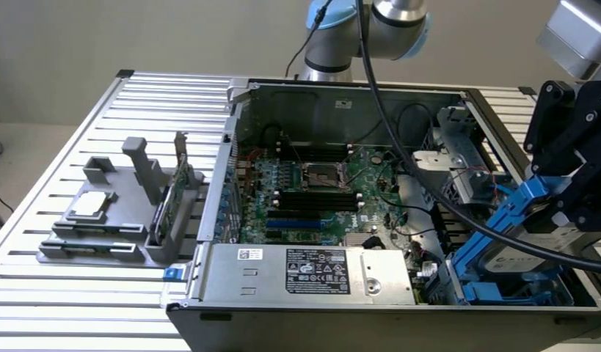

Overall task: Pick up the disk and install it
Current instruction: 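Insert the disk into the insertion slot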

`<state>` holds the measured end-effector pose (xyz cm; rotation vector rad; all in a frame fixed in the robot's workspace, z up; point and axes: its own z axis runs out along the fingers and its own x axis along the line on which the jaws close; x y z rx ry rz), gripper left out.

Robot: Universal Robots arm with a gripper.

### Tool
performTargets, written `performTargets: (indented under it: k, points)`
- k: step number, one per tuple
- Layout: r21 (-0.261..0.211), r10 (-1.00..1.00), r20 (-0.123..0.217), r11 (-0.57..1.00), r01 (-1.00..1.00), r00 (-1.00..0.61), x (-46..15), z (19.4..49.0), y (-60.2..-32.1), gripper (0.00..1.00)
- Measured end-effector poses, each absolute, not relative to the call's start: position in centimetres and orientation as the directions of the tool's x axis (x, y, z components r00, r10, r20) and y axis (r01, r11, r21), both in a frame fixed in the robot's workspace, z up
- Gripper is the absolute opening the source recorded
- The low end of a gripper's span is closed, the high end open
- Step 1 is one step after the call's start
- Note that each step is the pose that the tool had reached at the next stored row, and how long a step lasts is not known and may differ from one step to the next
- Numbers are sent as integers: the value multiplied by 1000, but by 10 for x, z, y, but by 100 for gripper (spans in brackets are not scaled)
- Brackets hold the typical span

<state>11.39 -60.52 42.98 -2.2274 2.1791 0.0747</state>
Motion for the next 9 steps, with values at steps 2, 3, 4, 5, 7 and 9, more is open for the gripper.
performTargets:
  k: [2,3,4,5,7,9]
  points:
    - [18,-998,-53,-22,-1000,21,114,429,-606,33]
    - [19,-998,-53,-22,-1000,21,114,428,-606,33]
    - [19,-998,-54,-22,-1000,21,114,428,-607,33]
    - [20,-998,-56,-22,-1000,21,114,427,-607,33]
    - [20,-998,-60,-22,-1000,21,114,426,-608,33]
    - [21,-998,-65,-23,-1000,21,114,425,-609,33]
